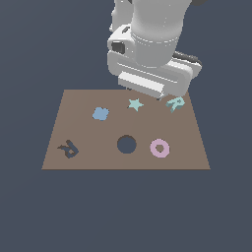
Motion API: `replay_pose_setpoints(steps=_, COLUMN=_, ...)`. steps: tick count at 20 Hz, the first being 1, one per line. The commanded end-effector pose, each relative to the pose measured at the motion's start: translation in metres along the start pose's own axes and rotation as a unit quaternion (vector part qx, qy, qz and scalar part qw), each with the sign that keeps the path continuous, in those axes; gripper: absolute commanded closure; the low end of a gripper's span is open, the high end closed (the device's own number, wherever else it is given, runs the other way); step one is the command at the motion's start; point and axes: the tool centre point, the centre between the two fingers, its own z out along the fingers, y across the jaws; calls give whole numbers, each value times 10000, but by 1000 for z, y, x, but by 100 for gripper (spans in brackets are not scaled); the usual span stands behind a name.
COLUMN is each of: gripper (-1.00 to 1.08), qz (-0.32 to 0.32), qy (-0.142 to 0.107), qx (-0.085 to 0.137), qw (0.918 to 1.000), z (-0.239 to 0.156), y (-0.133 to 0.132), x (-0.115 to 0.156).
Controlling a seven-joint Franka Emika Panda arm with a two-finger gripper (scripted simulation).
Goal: Insert a designated object into the corresponding slot on a board.
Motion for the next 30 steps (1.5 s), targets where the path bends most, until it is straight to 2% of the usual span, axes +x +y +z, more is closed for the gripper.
replay_pose_setpoints(steps=1, gripper=-92, qz=352, qy=-3, qx=-3, qw=9994, z=7, y=-8, x=-12)
replay_pose_setpoints(steps=7, gripper=-92, qz=1192, qy=-12, qx=-11, qw=9929, z=25, y=-30, x=-36)
replay_pose_setpoints(steps=16, gripper=-92, qz=2301, qy=-23, qx=-20, qw=9732, z=48, y=-67, x=-61)
replay_pose_setpoints(steps=24, gripper=-92, qz=2964, qy=-32, qx=-24, qw=9550, z=63, y=-92, x=-71)
replay_pose_setpoints(steps=30, gripper=-92, qz=3258, qy=-37, qx=-25, qw=9454, z=69, y=-104, x=-74)
